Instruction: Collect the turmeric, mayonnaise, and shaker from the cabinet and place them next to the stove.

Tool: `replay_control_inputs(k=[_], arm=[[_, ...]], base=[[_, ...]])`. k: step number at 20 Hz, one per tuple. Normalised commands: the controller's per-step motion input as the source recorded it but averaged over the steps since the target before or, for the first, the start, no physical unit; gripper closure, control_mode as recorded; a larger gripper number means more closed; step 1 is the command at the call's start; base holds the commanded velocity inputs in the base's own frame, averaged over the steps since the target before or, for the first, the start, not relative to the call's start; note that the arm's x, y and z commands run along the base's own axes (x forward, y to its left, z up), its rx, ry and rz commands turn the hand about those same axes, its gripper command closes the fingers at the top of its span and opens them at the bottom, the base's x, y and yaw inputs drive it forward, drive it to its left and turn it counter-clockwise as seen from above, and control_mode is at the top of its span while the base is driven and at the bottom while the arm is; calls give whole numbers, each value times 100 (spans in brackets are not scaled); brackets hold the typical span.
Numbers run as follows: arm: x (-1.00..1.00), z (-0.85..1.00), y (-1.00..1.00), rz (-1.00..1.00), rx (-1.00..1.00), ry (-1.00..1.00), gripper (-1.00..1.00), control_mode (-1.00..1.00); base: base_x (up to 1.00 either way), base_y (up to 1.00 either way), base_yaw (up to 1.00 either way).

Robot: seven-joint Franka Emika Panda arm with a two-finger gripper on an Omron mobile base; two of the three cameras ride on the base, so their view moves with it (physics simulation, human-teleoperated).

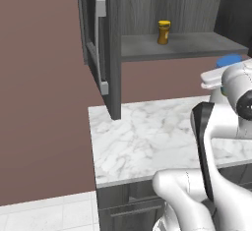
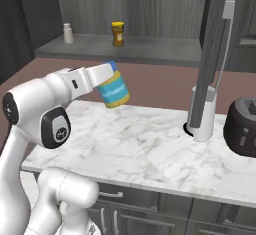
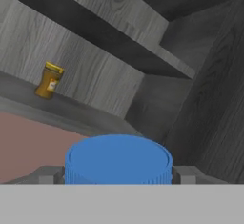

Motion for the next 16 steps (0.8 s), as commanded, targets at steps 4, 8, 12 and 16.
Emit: replay_control_inputs(k=[4, 8, 12, 16], arm=[[-18, 0, 16, 0, 0, 16, 100, -100], [-20, -11, 11, 1, -1, 1, 100, -100], [-30, -9, 1, 0, 0, 0, 100, -100], [-35, -9, 0, 0, 0, 0, 100, -100]], base=[[0, 0, 0], [0, 0, 0], [0, 0, 0], [0, 0, 0]])
